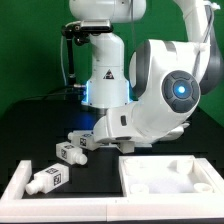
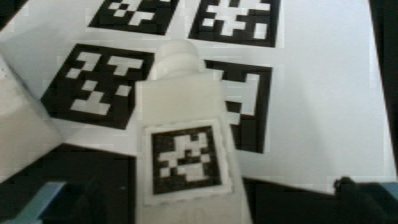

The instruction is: Assemble one leg

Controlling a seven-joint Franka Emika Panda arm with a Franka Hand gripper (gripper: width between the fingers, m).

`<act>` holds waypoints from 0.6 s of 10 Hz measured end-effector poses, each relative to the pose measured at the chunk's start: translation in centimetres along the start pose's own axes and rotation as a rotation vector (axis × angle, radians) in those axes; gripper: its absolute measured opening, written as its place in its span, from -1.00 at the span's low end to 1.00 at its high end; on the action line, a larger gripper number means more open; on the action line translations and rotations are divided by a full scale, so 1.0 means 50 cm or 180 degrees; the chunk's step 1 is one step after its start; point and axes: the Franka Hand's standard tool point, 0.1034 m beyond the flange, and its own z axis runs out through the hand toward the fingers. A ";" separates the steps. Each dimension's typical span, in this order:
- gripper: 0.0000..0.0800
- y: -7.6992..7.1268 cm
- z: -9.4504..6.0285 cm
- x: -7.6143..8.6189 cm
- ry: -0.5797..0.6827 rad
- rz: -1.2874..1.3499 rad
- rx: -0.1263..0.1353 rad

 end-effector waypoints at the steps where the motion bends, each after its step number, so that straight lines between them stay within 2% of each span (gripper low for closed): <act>1: 0.56 0.000 0.000 0.000 -0.0001 0.0000 0.0000; 3: -0.30 0.000 0.000 0.000 -0.0001 0.0000 0.0000; 6: -0.29 0.004 -0.005 0.001 0.0007 -0.0017 0.0005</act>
Offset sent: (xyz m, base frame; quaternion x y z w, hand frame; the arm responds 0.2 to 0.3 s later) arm 0.0000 0.0000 0.0000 0.0000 0.0000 0.0000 1.0000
